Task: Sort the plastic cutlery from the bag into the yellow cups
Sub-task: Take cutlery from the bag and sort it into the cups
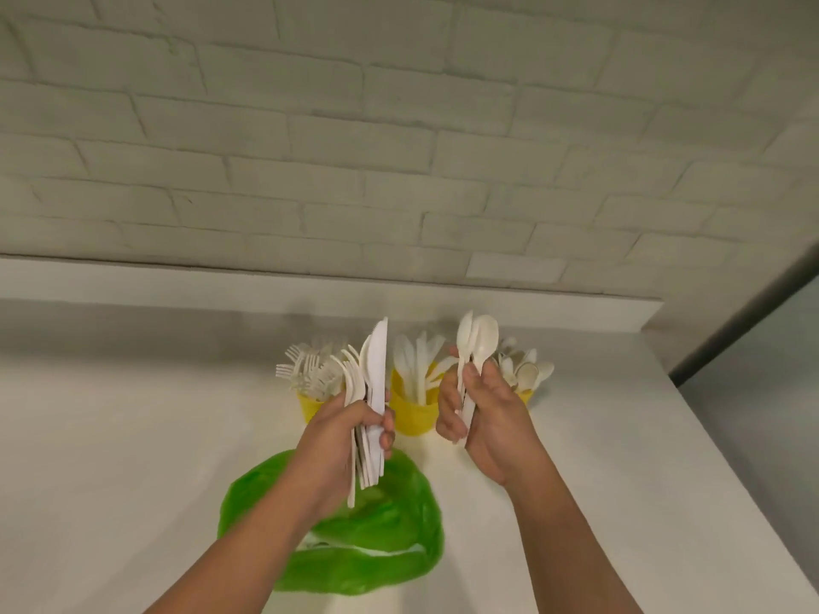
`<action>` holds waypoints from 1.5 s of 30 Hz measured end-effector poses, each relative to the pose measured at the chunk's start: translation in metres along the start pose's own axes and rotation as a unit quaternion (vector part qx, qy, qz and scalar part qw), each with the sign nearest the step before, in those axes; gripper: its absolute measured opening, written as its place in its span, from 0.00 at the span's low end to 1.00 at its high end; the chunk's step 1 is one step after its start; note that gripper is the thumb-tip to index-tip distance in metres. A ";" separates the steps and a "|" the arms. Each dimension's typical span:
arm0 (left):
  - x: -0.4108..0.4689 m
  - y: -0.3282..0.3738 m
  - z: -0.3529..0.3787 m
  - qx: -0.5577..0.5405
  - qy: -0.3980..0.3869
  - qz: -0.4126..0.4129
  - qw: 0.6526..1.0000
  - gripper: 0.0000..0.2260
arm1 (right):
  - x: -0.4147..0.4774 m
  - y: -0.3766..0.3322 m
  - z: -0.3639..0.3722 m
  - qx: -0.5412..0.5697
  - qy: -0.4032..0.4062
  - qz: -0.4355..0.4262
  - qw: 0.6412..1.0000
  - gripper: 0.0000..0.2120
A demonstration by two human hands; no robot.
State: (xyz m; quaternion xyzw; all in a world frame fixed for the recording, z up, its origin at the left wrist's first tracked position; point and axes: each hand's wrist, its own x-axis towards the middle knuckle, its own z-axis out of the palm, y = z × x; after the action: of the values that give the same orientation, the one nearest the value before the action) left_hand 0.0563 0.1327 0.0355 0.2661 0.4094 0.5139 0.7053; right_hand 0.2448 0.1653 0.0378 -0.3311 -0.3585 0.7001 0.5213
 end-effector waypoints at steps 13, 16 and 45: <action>0.014 -0.032 0.051 -0.032 0.004 -0.042 0.999 0.12 | 0.006 -0.066 -0.075 -0.196 0.271 -0.091 0.938 0.16; 0.017 -0.040 0.061 -0.036 0.000 -0.046 0.998 0.13 | 0.019 -0.066 -0.090 -0.261 0.251 -0.110 0.926 0.16; 0.043 -0.051 0.086 -0.016 -0.017 -0.050 0.998 0.17 | 0.051 -0.024 -0.145 -0.590 0.207 -0.294 0.723 0.33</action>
State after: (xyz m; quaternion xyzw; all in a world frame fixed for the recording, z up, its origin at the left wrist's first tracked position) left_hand 0.1614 0.1604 0.0264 0.2421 0.4019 0.4799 0.7413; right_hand 0.3663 0.2425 -0.0225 -0.5869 -0.6616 0.0723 0.4611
